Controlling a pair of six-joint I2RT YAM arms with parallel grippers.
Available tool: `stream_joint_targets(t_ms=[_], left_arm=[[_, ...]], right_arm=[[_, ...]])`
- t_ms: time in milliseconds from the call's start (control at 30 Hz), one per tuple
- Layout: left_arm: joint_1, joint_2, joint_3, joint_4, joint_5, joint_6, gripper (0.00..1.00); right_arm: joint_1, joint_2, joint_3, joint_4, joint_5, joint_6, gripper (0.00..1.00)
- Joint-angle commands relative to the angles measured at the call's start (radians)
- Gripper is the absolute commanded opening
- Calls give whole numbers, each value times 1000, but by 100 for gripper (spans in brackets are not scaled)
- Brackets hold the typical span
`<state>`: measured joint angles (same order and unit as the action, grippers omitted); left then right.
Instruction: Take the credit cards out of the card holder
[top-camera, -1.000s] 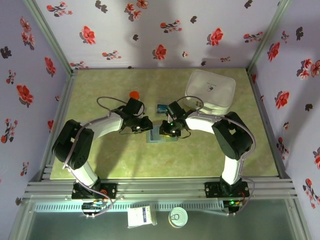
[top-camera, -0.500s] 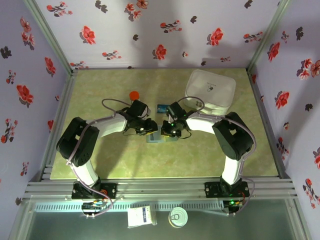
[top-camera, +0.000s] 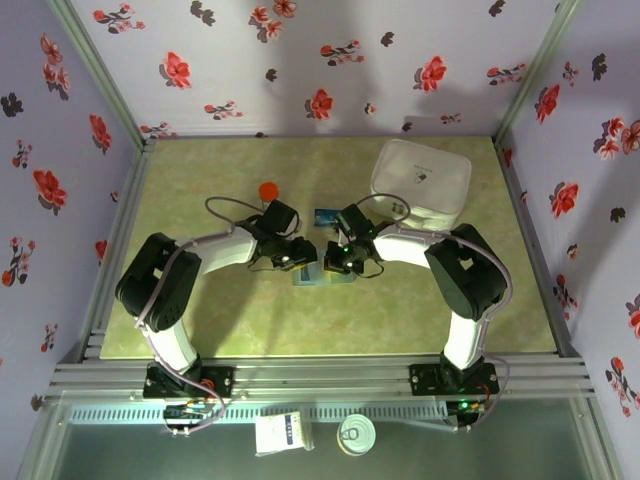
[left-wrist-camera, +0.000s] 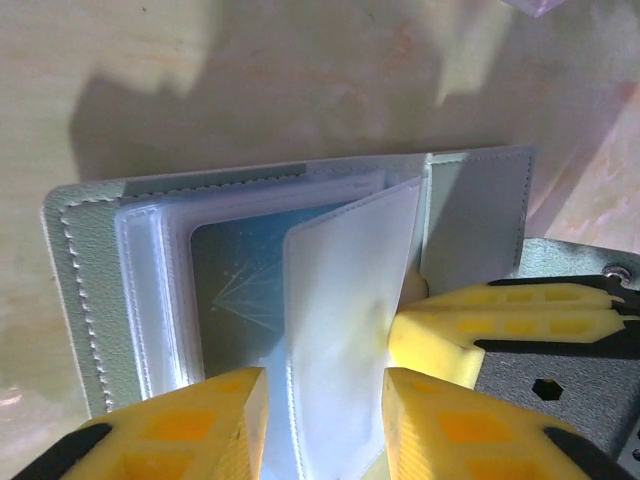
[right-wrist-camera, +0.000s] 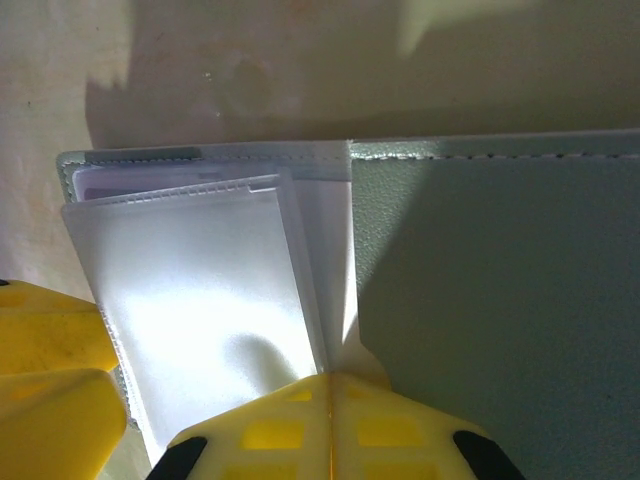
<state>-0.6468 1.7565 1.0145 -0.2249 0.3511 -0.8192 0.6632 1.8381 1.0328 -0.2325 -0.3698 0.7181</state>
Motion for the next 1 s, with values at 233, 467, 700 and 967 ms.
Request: stream_joint_targets(t_ms=[233,467,700,967], left_arm=[[-19,53,54,-14,8,-11,32],[-22,36,57,-9,9,-20,27],[-43,38,118,-45,12,-13,28],[-82,124,215,-71,24,-9,31]], right_arm=[[-7,-22,-26,2,-9,11,8],[-8,-45,-28,-6,-4,12,18],[-43,-175,-34,-60,55,-11,25],[-146,-339,-123,-88,95,-24,28]])
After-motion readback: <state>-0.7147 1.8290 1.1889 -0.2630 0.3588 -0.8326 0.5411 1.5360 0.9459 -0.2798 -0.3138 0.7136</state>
